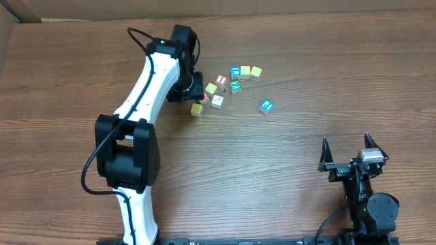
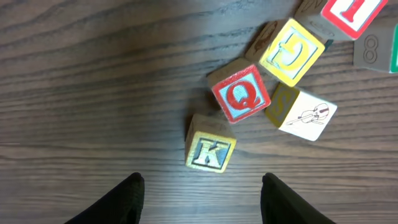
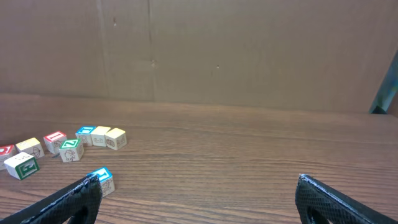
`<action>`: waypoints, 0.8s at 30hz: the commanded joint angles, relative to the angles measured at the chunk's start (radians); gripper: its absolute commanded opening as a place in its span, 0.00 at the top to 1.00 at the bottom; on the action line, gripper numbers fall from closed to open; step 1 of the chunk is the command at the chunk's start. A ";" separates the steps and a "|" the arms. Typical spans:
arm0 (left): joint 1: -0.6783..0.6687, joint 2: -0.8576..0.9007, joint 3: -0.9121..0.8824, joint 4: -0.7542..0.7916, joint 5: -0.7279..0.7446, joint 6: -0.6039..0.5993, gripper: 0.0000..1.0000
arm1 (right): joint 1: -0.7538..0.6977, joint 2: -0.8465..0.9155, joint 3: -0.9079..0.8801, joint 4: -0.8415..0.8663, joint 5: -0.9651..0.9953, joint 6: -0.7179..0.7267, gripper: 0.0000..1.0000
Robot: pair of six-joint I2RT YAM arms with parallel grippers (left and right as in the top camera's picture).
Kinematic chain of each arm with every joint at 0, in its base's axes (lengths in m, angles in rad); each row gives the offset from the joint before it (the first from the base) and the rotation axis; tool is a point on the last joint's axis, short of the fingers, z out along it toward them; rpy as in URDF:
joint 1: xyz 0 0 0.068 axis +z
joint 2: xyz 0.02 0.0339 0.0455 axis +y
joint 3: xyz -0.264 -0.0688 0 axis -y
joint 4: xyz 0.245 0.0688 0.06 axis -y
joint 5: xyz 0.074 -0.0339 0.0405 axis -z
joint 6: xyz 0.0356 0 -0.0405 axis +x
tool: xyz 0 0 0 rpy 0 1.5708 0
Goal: Flip 4 blocks
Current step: 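Lower the left gripper down onto the yellow K block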
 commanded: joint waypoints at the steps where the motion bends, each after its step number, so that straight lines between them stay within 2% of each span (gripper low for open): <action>1: -0.020 0.008 -0.015 0.007 -0.006 0.005 0.47 | -0.005 -0.008 -0.010 0.006 -0.002 -0.001 0.00; 11: -0.060 0.008 -0.066 0.047 -0.049 0.032 0.46 | -0.005 -0.008 -0.010 0.006 -0.002 0.000 0.00; 16: -0.064 0.008 -0.126 0.109 -0.138 0.032 0.44 | -0.005 -0.008 -0.010 0.006 -0.002 0.000 0.00; 24: -0.064 0.008 -0.162 0.188 -0.107 0.083 0.46 | -0.005 -0.008 -0.010 0.006 -0.002 0.000 0.00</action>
